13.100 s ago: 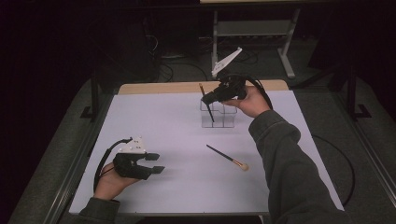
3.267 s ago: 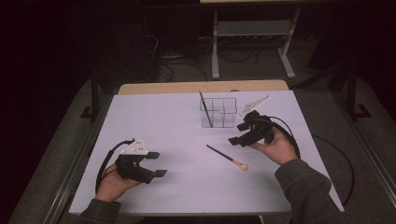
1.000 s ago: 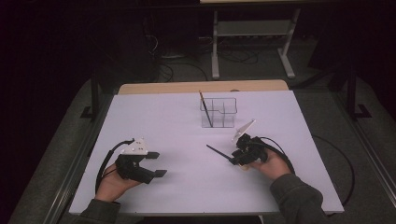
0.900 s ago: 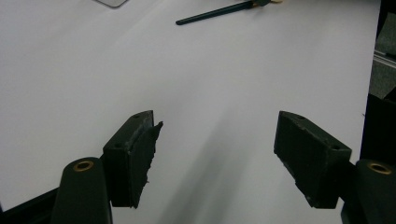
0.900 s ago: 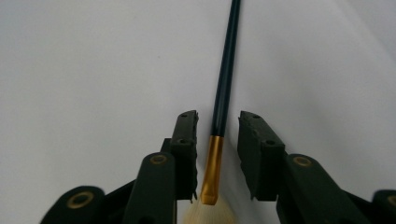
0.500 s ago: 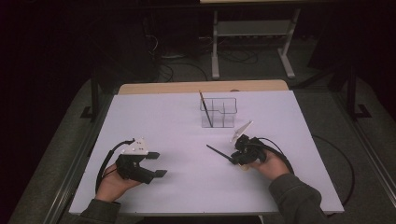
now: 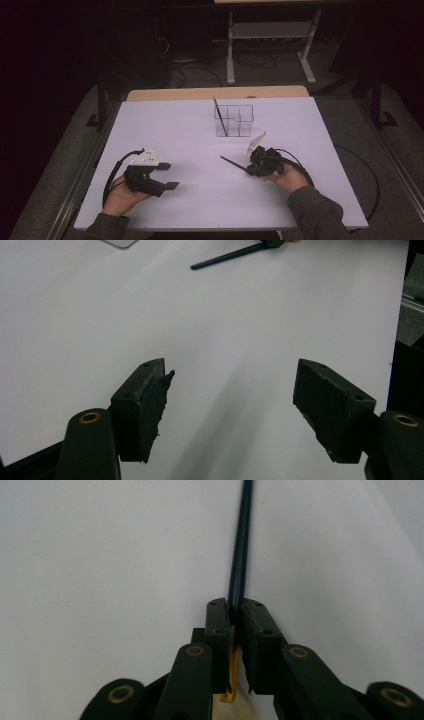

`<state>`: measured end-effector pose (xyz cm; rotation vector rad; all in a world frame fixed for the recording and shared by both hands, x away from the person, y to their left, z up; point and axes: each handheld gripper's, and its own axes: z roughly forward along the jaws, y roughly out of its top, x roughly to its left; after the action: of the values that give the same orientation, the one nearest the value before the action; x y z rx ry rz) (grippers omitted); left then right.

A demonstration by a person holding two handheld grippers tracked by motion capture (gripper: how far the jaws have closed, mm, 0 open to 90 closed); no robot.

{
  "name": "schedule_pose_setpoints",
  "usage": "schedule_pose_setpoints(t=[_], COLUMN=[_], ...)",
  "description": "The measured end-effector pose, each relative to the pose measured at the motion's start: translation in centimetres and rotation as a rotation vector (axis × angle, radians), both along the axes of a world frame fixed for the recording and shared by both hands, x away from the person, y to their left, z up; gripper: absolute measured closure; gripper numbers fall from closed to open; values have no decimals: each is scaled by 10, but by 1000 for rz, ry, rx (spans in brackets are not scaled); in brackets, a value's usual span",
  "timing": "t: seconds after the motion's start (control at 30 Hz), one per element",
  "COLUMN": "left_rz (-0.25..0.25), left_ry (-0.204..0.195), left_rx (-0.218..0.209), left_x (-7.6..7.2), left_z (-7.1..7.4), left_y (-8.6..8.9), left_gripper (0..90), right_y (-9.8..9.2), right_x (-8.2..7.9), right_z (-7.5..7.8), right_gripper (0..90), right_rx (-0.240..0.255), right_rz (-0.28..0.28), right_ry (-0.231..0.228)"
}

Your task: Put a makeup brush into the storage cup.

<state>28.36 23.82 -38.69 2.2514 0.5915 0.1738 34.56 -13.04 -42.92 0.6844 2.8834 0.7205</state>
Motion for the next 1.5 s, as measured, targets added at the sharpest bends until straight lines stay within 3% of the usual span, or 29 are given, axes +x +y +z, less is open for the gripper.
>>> schedule_pose_setpoints(t=[0.73, 1.2, 1.5], left_rz=[-9, -55, -96], left_ry=[0, -12, -30], left_rx=[7, 21, 36], left_x=[2, -1, -2], left_z=[-2, 6, 21], left_y=[-2, -15, -29], left_gripper=[292, 308, 319], right_y=[-4, -3, 14], right_x=[8, -2, -12], right_z=[1, 21, 43], right_gripper=[834, 834, 834], right_rx=[34, 86, 90], right_rz=[18, 105, 193], right_ry=[60, 57, 30])
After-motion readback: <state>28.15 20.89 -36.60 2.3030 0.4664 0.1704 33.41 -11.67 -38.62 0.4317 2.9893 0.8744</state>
